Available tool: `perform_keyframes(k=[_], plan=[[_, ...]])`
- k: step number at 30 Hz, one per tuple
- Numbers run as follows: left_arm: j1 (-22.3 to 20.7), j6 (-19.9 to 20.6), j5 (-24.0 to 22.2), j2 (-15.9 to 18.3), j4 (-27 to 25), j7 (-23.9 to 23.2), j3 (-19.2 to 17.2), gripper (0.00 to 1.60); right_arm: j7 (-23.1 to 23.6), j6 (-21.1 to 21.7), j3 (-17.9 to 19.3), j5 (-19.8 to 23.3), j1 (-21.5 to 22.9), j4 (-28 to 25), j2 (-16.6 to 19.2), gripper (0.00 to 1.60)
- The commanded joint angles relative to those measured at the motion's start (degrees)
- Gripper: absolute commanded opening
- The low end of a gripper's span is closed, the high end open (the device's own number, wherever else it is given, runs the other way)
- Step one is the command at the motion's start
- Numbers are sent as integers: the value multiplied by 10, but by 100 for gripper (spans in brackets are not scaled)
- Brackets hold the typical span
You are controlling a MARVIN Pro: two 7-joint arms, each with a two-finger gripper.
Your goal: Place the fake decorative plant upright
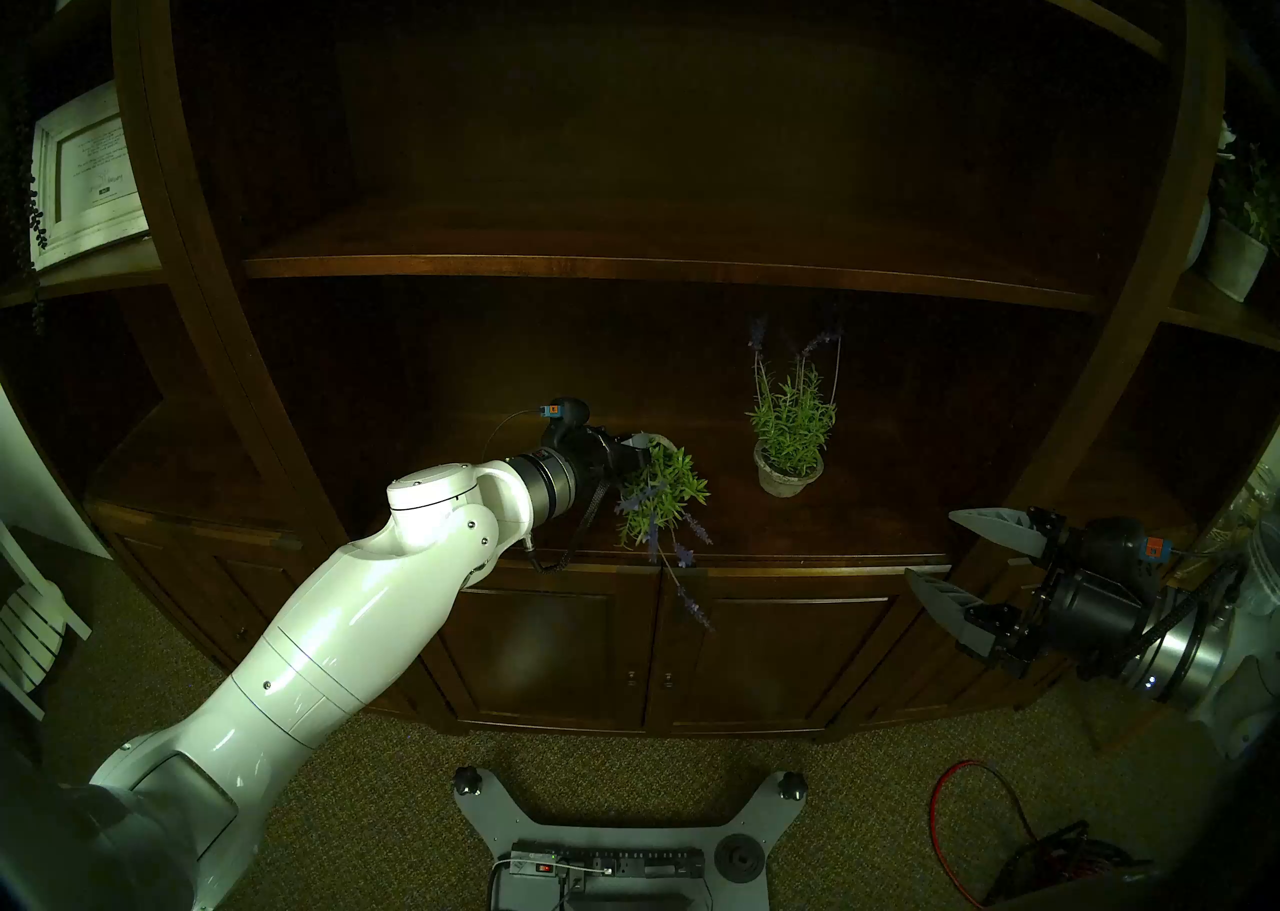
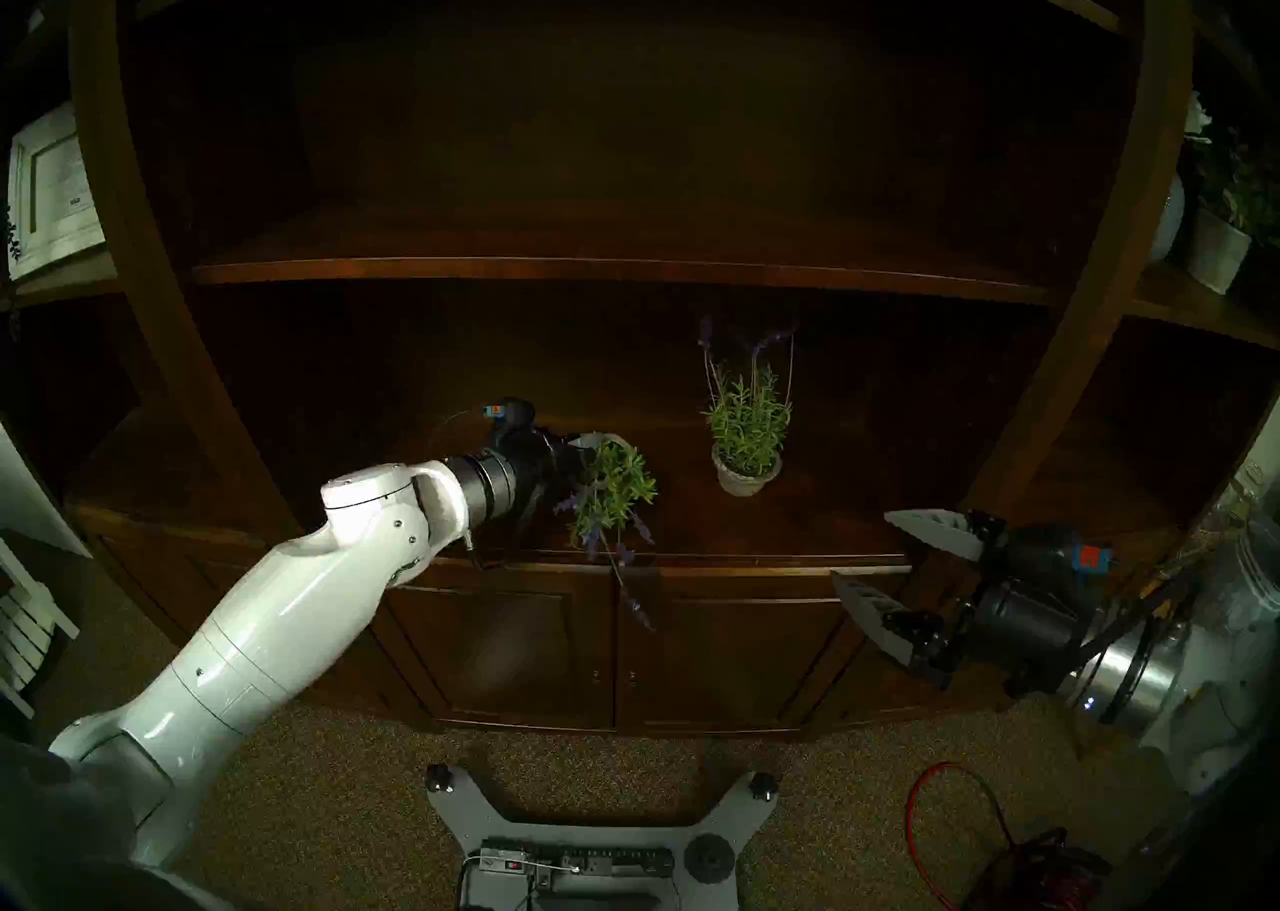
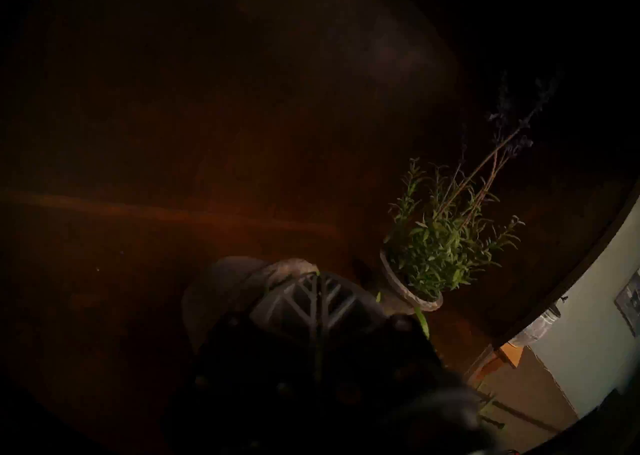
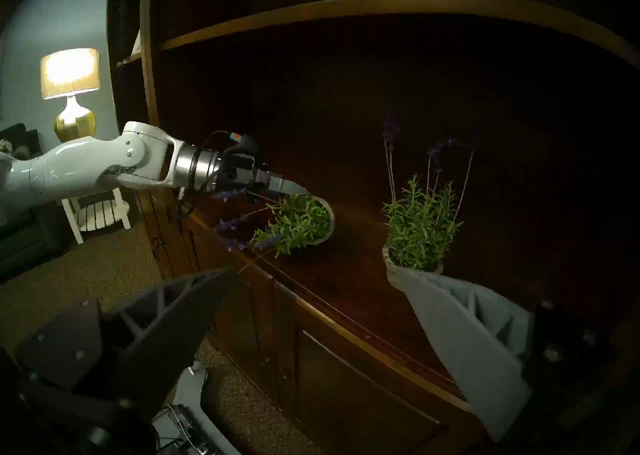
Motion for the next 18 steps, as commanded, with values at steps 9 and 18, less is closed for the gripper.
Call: perform_keyframes(k=[9, 18], plan=[[-19, 26, -65, -23, -40, 25, -43, 0, -3, -9, 0, -4, 5, 5, 12, 160], [-6, 70, -176, -48, -18, 51, -98, 0, -10, -7, 0, -9, 4, 5, 21, 160]])
